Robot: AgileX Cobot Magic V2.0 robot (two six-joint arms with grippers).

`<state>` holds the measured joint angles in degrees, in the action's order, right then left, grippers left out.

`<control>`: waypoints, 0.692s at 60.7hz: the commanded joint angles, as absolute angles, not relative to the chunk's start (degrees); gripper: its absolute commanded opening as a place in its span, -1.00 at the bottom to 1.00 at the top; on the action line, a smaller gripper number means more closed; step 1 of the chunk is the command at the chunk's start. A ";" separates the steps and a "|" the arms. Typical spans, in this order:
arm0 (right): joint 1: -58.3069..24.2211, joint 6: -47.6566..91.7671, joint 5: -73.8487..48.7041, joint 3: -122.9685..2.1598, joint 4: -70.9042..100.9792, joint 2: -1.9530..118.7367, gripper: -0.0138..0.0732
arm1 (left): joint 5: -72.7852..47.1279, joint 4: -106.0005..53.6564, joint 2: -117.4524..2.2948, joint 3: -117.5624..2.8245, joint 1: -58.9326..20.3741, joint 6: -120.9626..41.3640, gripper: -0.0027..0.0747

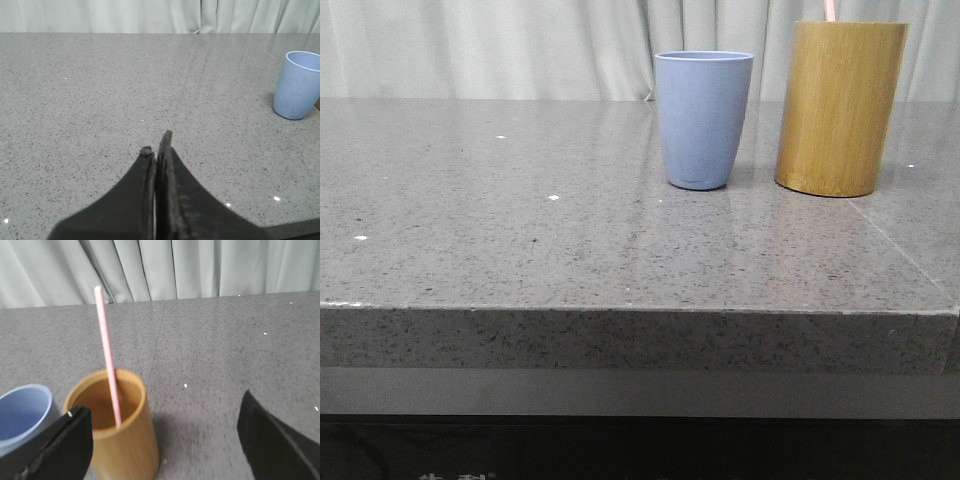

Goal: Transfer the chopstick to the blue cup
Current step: 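Grasp the pink stick with the right gripper and pull it upward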

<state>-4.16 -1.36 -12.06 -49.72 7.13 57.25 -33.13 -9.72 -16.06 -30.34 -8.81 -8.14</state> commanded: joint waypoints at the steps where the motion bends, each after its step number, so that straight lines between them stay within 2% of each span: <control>1: -4.15 -0.47 -7.11 -57.01 7.47 62.98 0.71 | -28.15 -10.68 -16.52 -31.80 -9.15 -8.10 -0.98; 17: -10.08 -0.47 -7.14 -71.22 7.53 78.33 0.71 | -28.10 -10.68 -16.52 -31.80 -9.15 -8.10 -0.98; 42: -10.56 -0.47 -7.08 -81.98 7.58 91.28 0.69 | -26.23 -10.68 -16.52 -31.80 -9.15 -8.10 -0.98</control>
<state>-10.51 -1.01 -11.61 -78.88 7.35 92.45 -32.06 -9.72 -16.06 -30.34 -8.81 -8.24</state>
